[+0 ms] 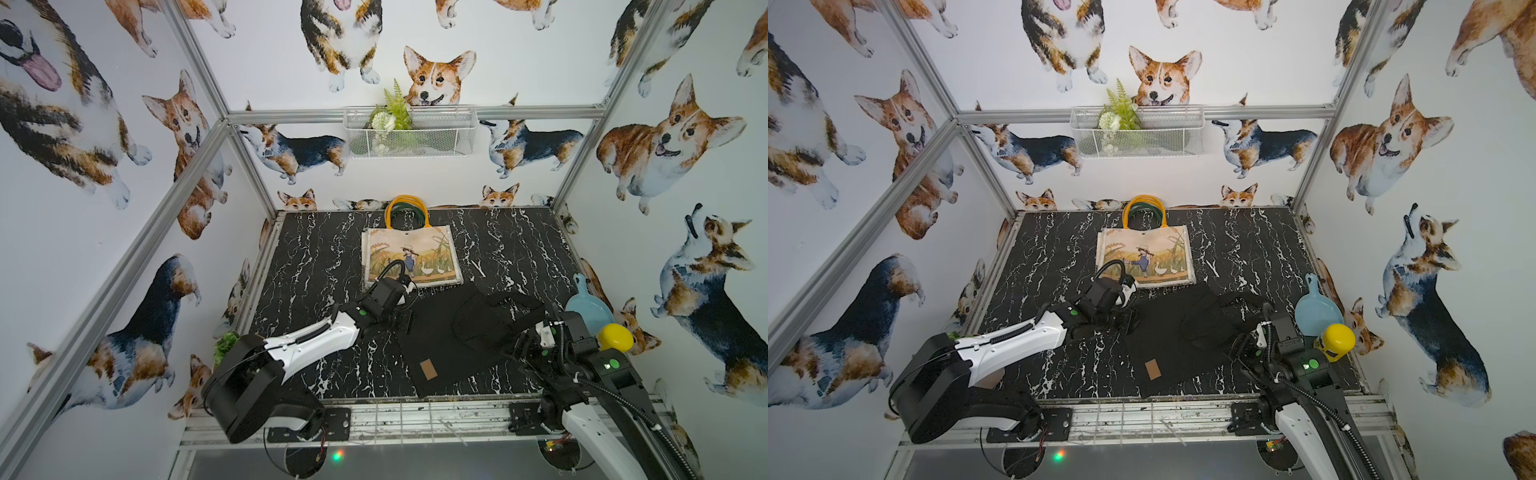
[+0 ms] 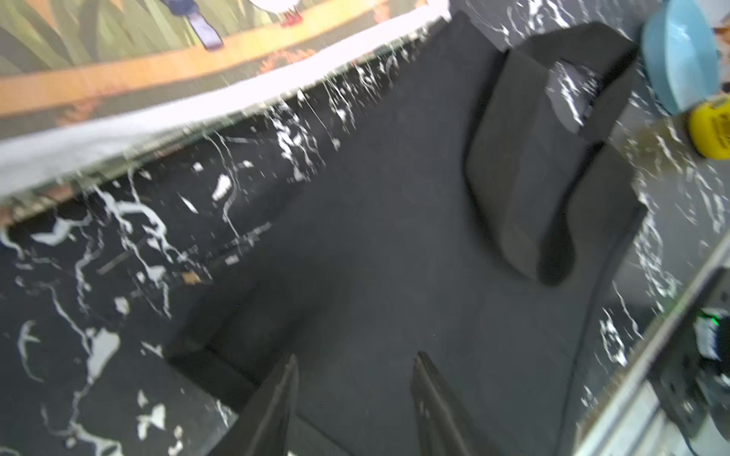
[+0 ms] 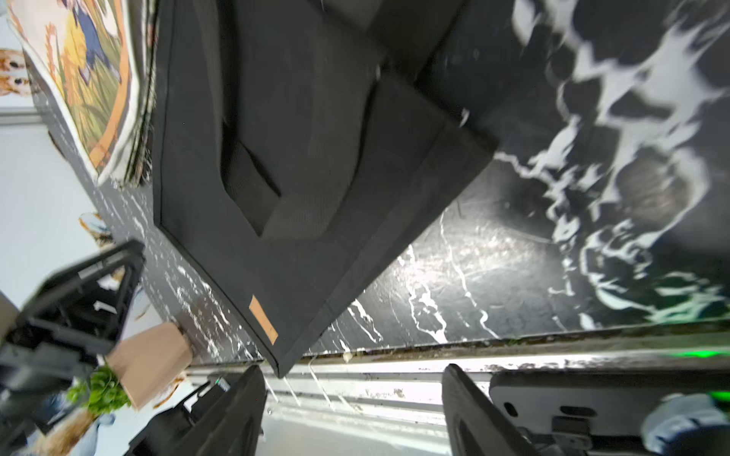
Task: Put away the canvas bag
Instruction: Place the canvas bag at the center of the board, then adjust the canvas bag at the center of the board.
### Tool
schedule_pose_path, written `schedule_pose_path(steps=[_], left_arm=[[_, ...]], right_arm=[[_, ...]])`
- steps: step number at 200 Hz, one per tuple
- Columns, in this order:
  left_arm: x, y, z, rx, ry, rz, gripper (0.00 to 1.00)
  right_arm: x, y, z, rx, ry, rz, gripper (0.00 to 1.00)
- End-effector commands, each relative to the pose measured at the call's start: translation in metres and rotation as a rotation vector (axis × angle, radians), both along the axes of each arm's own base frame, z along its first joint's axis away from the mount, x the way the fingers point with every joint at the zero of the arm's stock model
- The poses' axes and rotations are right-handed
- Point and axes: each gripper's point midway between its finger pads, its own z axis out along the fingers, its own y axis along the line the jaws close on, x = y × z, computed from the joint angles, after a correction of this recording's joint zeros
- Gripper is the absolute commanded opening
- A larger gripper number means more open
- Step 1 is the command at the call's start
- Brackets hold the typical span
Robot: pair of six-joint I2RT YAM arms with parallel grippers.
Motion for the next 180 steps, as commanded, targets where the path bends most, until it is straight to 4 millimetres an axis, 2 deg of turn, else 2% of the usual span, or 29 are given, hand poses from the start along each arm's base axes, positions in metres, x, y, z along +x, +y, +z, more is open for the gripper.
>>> schedule_pose_path(steps=[1, 4, 8, 21, 49, 75, 92, 125, 129, 142, 163, 180], left_arm=[[0.028, 0.009, 0.002, 0.070, -0.058, 0.100, 0.51], [0.028, 0.012, -0.003, 0.087, -0.050, 0.108, 0.51], [0.038, 0.007, 0.008, 0.077, -0.070, 0.122, 0.51], [0.047, 0.007, 0.002, 0.110, -0.056, 0.143, 0.51], [0.053, 0.005, -0.015, 0.138, -0.021, 0.154, 0.45], [0.056, 0.013, -0.024, 0.175, -0.018, 0.186, 0.44], [0.057, 0.017, -0.027, 0.182, -0.012, 0.195, 0.45], [0.055, 0.015, -0.035, 0.189, 0.016, 0.186, 0.46], [0.053, 0.016, -0.045, 0.206, 0.036, 0.183, 0.46], [0.051, 0.016, -0.053, 0.212, 0.054, 0.183, 0.46], [0.048, 0.016, -0.060, 0.206, 0.073, 0.184, 0.46], [0.045, 0.016, -0.062, 0.201, 0.086, 0.182, 0.46]], right_arm=[[-0.014, 0.009, -0.006, 0.068, 0.063, -0.030, 0.72], [-0.014, 0.010, -0.007, 0.073, 0.064, -0.030, 0.71], [-0.016, 0.011, -0.009, 0.080, 0.069, -0.030, 0.71], [-0.018, 0.017, -0.016, 0.104, 0.081, -0.029, 0.71], [-0.015, 0.030, -0.026, 0.158, 0.102, -0.039, 0.67], [-0.013, 0.040, -0.029, 0.174, 0.109, -0.026, 0.66], [-0.012, 0.040, -0.027, 0.130, 0.093, -0.005, 0.66], [-0.014, 0.037, -0.037, 0.043, 0.133, -0.021, 0.67], [-0.014, 0.036, -0.038, 0.026, 0.134, -0.026, 0.67], [-0.010, 0.033, -0.038, -0.031, 0.110, -0.040, 0.67], [-0.004, 0.037, -0.035, -0.080, 0.070, -0.048, 0.67], [-0.004, 0.042, -0.041, -0.121, 0.097, -0.062, 0.68]])
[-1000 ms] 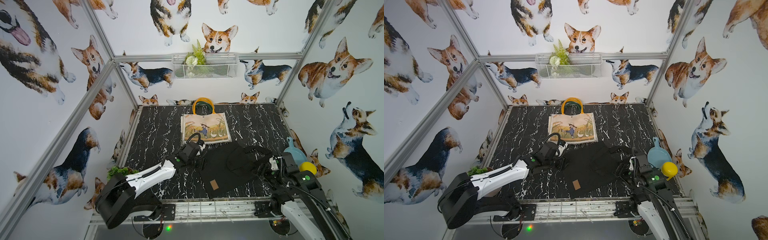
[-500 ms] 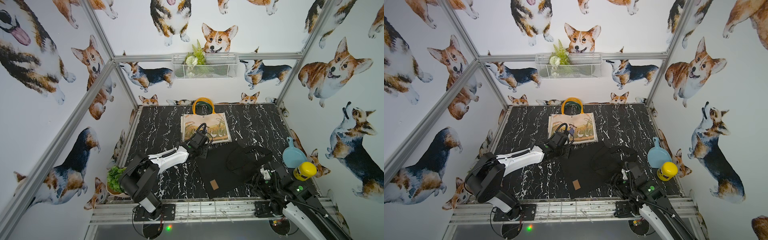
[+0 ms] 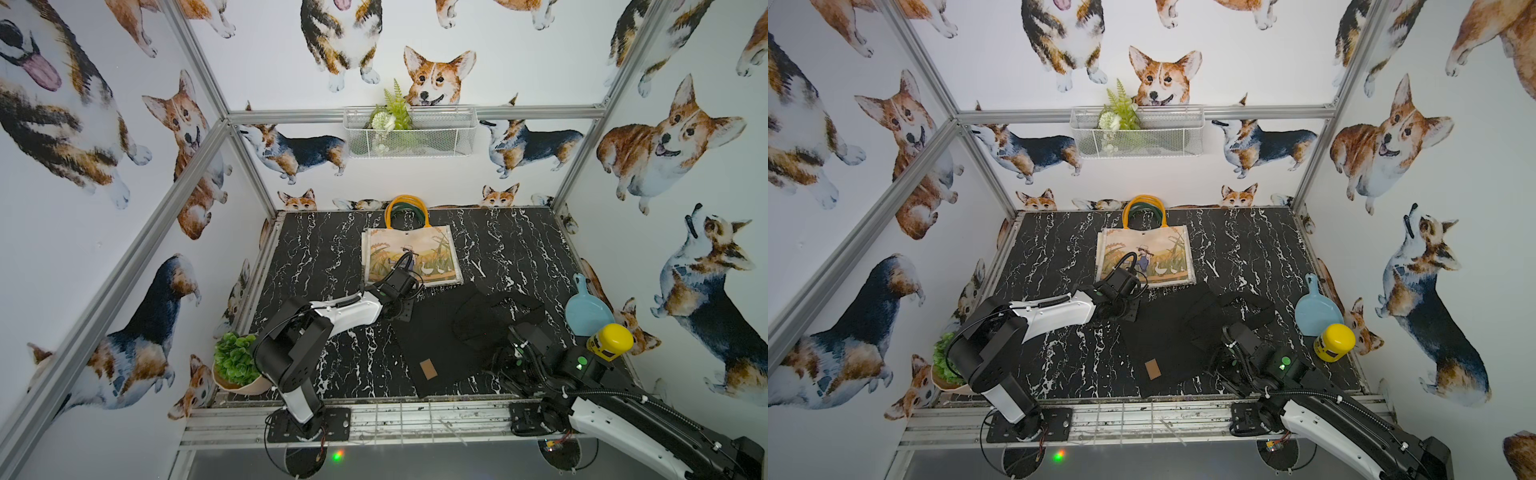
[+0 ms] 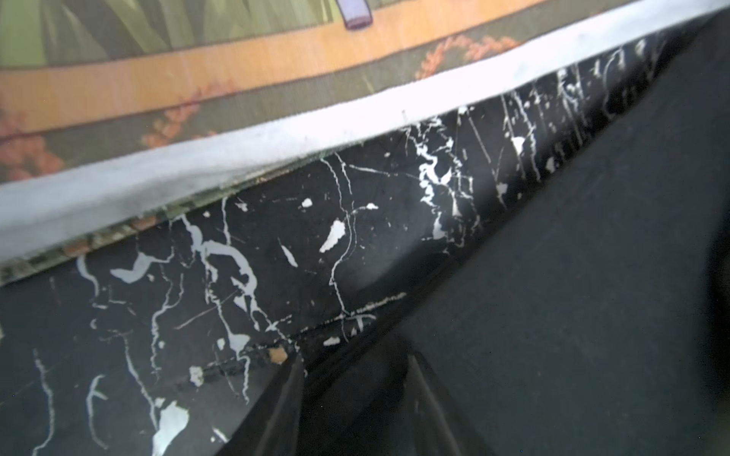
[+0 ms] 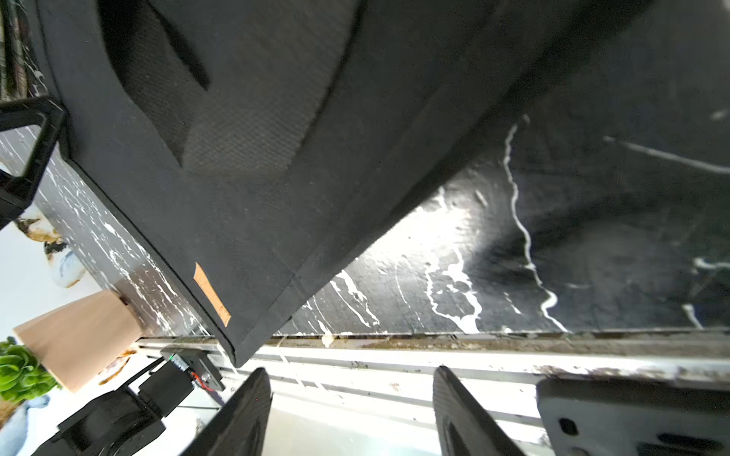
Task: Put away the canvas bag
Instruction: Adjust the canvas bag at the center of the board.
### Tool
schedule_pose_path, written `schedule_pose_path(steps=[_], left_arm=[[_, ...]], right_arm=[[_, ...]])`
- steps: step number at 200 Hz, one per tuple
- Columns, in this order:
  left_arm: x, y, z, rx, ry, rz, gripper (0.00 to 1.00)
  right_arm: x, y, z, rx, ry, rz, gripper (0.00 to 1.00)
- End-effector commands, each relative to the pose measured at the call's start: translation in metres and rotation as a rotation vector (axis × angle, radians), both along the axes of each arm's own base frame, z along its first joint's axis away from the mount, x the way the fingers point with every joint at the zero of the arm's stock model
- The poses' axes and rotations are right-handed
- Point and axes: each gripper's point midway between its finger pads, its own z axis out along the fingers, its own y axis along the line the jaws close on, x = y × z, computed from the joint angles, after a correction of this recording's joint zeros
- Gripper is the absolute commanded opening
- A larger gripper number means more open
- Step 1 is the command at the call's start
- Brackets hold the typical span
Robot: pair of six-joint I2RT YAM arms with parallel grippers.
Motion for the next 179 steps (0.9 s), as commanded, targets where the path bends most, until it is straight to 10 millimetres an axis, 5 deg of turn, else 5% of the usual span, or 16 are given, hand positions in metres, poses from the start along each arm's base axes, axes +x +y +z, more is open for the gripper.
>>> schedule_pose_path(steps=[1, 69, 75, 103, 179], left_arm=[[-0.003, -0.001, -0.004, -0.021, 0.018, 0.009, 0.46], [-0.019, 0.004, -0.009, -0.046, 0.052, 0.008, 0.45], [-0.017, 0.001, 0.003, -0.077, 0.030, 0.007, 0.45], [-0.043, 0.007, -0.010, -0.102, 0.088, -0.007, 0.45], [-0.082, -0.001, 0.000, -0.163, 0.100, -0.056, 0.45]], right_arm=[[0.018, -0.001, -0.002, -0.065, -0.006, -0.175, 0.68], [0.032, 0.030, -0.010, -0.138, 0.027, -0.257, 0.64], [0.034, 0.031, -0.011, -0.140, 0.019, -0.263, 0.64], [0.039, 0.030, -0.016, -0.162, 0.018, -0.302, 0.64], [0.022, 0.026, -0.037, -0.237, 0.124, -0.280, 0.60]])
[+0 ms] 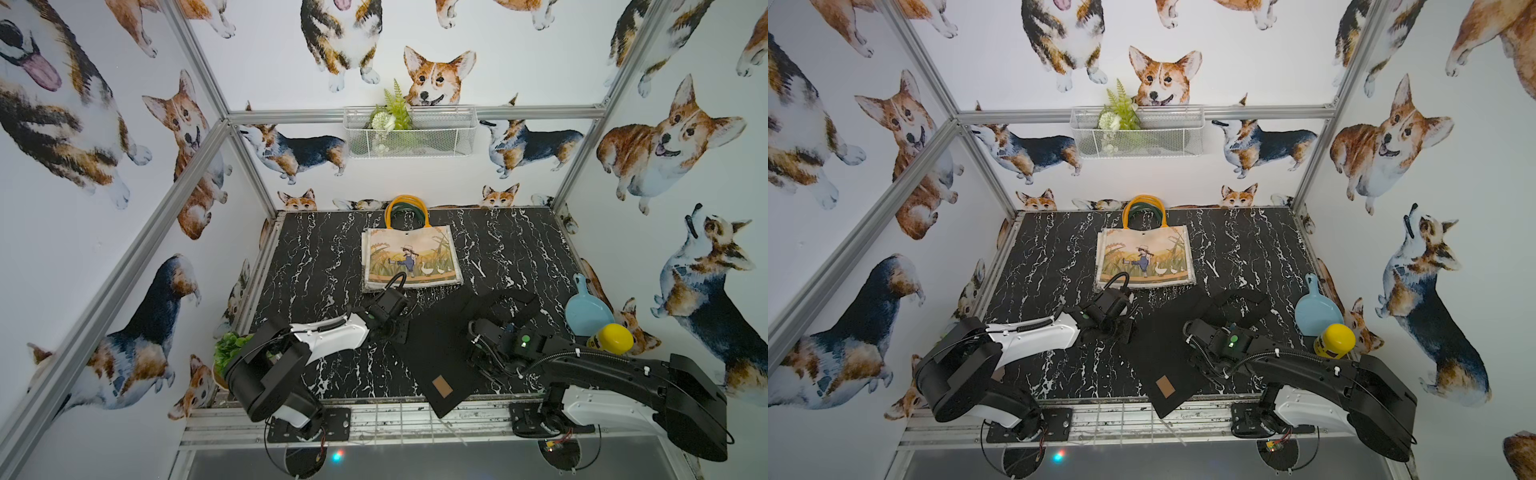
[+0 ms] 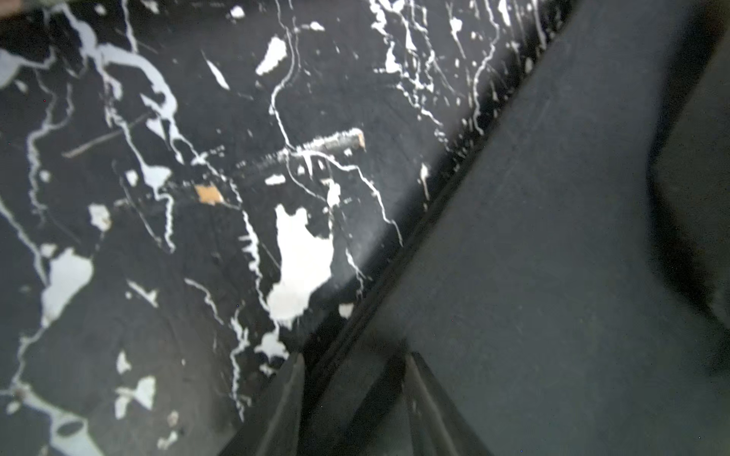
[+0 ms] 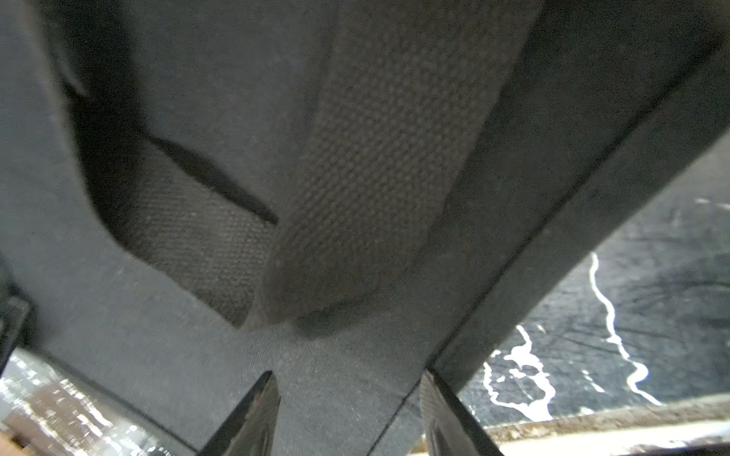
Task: Put away the canvas bag
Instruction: Adjust the canvas bag at the center of the board.
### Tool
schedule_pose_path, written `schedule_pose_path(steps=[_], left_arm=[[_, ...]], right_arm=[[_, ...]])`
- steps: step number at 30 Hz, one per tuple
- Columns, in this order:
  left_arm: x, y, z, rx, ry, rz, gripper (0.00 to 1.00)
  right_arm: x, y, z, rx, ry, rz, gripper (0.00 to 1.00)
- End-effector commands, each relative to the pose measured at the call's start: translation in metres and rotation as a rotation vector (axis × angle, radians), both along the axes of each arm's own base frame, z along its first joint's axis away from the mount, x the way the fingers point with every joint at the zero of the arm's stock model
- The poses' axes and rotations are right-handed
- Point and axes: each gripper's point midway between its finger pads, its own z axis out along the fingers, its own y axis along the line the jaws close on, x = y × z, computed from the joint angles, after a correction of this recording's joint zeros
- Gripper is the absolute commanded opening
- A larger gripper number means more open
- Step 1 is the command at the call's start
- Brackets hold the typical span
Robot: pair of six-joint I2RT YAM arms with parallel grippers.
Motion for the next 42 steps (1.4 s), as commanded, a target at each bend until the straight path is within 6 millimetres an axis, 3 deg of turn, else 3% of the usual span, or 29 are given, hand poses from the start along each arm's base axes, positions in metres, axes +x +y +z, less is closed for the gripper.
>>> schedule_pose_path(steps=[1, 6, 8, 15, 20, 24, 29, 33, 36, 42], left_arm=[[-0.013, -0.005, 0.005, -0.036, 0.013, -0.006, 0.45], [-0.033, -0.015, 0.005, -0.064, 0.029, -0.029, 0.45], [-0.048, -0.028, 0.002, -0.082, 0.042, -0.061, 0.46], [-0.081, -0.059, -0.011, -0.077, 0.071, -0.133, 0.46], [-0.082, -0.071, -0.006, -0.078, 0.067, -0.156, 0.46], [-0.078, -0.074, 0.007, -0.083, 0.045, -0.160, 0.46], [-0.073, -0.077, 0.017, -0.086, 0.014, -0.166, 0.47], [-0.071, -0.083, 0.011, -0.077, 0.026, -0.178, 0.48], [-0.072, -0.088, 0.007, -0.073, 0.043, -0.193, 0.48], [-0.070, -0.081, 0.003, -0.012, 0.036, -0.201, 0.44]], right_arm=[[-0.004, -0.005, -0.004, 0.008, 0.067, -0.204, 0.61], [-0.006, -0.014, -0.011, -0.011, 0.091, -0.210, 0.61], [-0.004, -0.024, -0.011, -0.025, 0.091, -0.209, 0.61], [0.015, -0.063, 0.014, -0.043, 0.003, -0.226, 0.61], [0.022, -0.084, 0.021, -0.075, 0.030, -0.199, 0.61], [0.024, -0.101, 0.041, -0.166, 0.011, -0.138, 0.62], [0.009, -0.125, 0.054, -0.255, 0.002, -0.114, 0.62], [-0.011, -0.127, 0.038, -0.212, 0.034, -0.130, 0.62], [-0.015, -0.117, 0.025, -0.125, 0.030, -0.138, 0.61], [0.019, -0.082, 0.043, 0.037, -0.127, -0.044, 0.48]])
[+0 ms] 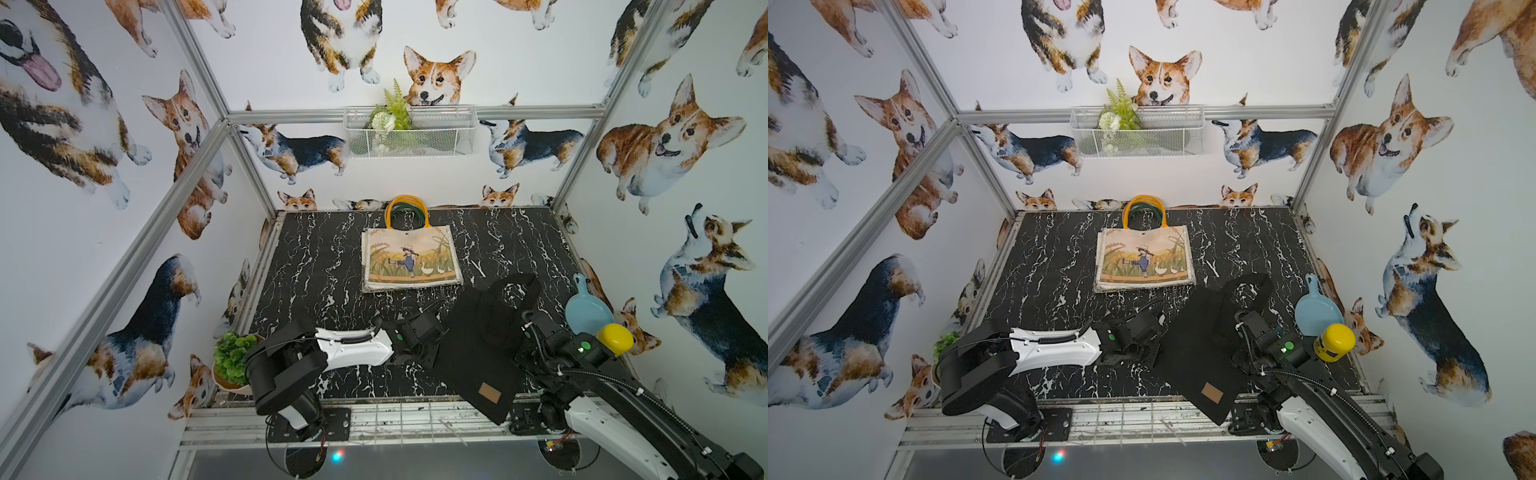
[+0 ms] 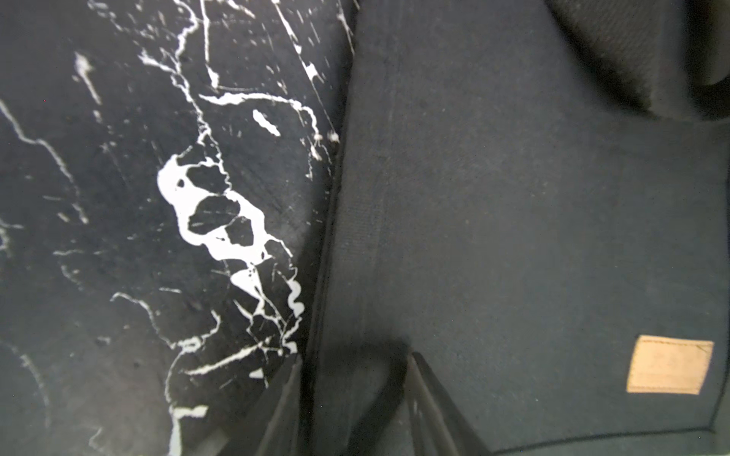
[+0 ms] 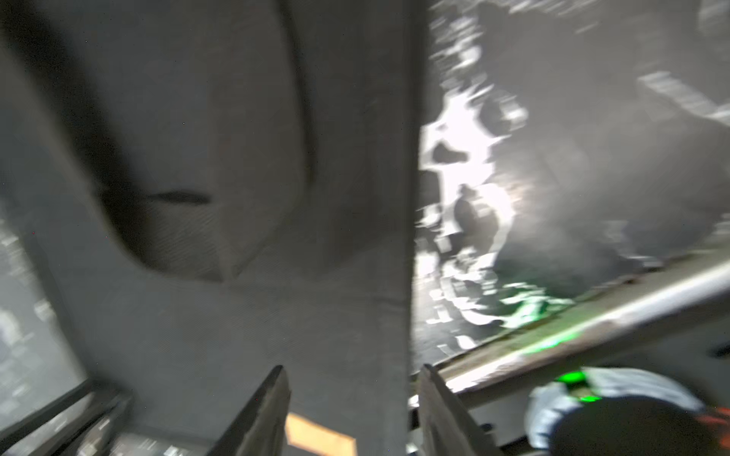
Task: Put away the canvas bag
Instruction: Adjust the canvas bag at the center of the board.
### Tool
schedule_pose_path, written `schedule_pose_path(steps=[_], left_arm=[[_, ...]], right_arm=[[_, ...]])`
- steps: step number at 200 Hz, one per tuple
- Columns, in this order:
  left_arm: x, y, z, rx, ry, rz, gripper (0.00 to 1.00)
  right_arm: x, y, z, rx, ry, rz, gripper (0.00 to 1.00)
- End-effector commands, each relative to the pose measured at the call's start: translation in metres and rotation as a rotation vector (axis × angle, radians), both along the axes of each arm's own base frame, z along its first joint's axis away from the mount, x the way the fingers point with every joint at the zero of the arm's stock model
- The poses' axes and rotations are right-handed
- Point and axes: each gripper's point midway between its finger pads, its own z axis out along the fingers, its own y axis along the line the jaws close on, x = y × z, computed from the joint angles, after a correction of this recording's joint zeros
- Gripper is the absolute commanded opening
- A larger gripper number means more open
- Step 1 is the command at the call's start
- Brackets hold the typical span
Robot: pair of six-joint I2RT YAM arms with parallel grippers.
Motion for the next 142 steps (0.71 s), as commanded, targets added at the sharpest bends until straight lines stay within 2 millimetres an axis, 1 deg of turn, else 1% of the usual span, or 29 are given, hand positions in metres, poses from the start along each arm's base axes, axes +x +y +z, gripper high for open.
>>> schedule_pose_path(steps=[1, 8, 13, 14, 16, 18, 19, 21, 23, 27, 32, 45, 62, 72, 81, 95, 103, 106, 111, 125, 132, 134, 142], left_arm=[[0.002, 0.005, 0.003, 0.052, -0.020, -0.016, 0.43], [0.005, 0.013, 0.007, 0.096, -0.046, -0.009, 0.41], [0.007, 0.021, 0.008, 0.128, -0.063, 0.000, 0.41], [0.007, 0.023, 0.009, 0.134, -0.066, 0.003, 0.41], [0.008, 0.026, 0.009, 0.148, -0.076, 0.006, 0.41], [0.009, 0.029, 0.011, 0.154, -0.085, 0.010, 0.41], [0.009, 0.030, 0.012, 0.159, -0.088, 0.012, 0.41], [0.014, 0.024, 0.023, 0.140, -0.109, 0.017, 0.41], [0.016, 0.024, 0.028, 0.139, -0.120, 0.021, 0.41], [0.018, 0.026, 0.034, 0.141, -0.136, 0.025, 0.41], [0.020, 0.028, 0.041, 0.144, -0.153, 0.025, 0.41], [0.020, 0.028, 0.058, 0.141, -0.181, 0.003, 0.43], [0.015, 0.018, 0.077, 0.107, -0.193, -0.052, 0.43], [0.008, 0.007, 0.086, 0.077, -0.189, -0.090, 0.43], [-0.001, -0.007, 0.091, 0.036, -0.180, -0.141, 0.43], [-0.020, -0.033, 0.093, -0.044, -0.152, -0.236, 0.42], [-0.027, -0.043, 0.087, -0.068, -0.125, -0.264, 0.40], [-0.030, -0.046, 0.084, -0.072, -0.113, -0.270, 0.38], [-0.033, -0.050, 0.079, -0.074, -0.095, -0.283, 0.32], [-0.044, -0.060, 0.066, -0.080, -0.065, -0.335, 0.10], [-0.050, -0.063, 0.060, -0.094, -0.056, -0.364, 0.01], [-0.051, -0.063, 0.058, -0.100, -0.057, -0.370, 0.00], [-0.055, -0.063, 0.051, -0.115, -0.050, -0.387, 0.00]], right_arm=[[0.024, 0.025, 0.015, 0.084, -0.098, 0.089, 0.44], [0.027, 0.026, 0.016, 0.073, -0.100, 0.114, 0.38], [0.030, 0.027, 0.016, 0.057, -0.100, 0.133, 0.28], [0.030, 0.026, 0.016, 0.048, -0.100, 0.141, 0.24], [0.031, 0.026, 0.016, 0.041, -0.099, 0.148, 0.19], [0.032, 0.026, 0.016, 0.037, -0.099, 0.151, 0.19], [0.032, 0.025, 0.016, 0.032, -0.097, 0.156, 0.17], [0.033, 0.025, 0.016, 0.023, -0.097, 0.162, 0.13], [0.033, 0.025, 0.016, 0.023, -0.097, 0.162, 0.13], [0.035, 0.023, 0.016, -0.003, -0.093, 0.173, 0.06], [0.037, 0.022, 0.016, -0.019, -0.096, 0.183, 0.03], [0.044, 0.023, 0.015, -0.038, -0.120, 0.209, 0.02], [0.051, 0.022, 0.013, -0.060, -0.136, 0.214, 0.04], [0.053, 0.025, 0.011, -0.062, -0.129, 0.224, 0.08], [0.055, 0.028, 0.009, -0.060, -0.120, 0.240, 0.09], [0.059, 0.034, 0.005, -0.058, -0.118, 0.265, 0.06], [0.060, 0.037, 0.003, -0.058, -0.120, 0.276, 0.03], [0.061, 0.038, 0.003, -0.058, -0.122, 0.281, 0.00], [0.062, 0.041, 0.001, -0.057, -0.125, 0.295, 0.00], [0.064, 0.051, -0.003, -0.078, -0.157, 0.358, 0.00], [0.066, 0.058, -0.005, -0.100, -0.190, 0.398, 0.00], [0.066, 0.059, -0.005, -0.106, -0.202, 0.408, 0.00], [0.067, 0.066, -0.008, -0.131, -0.247, 0.445, 0.00]])
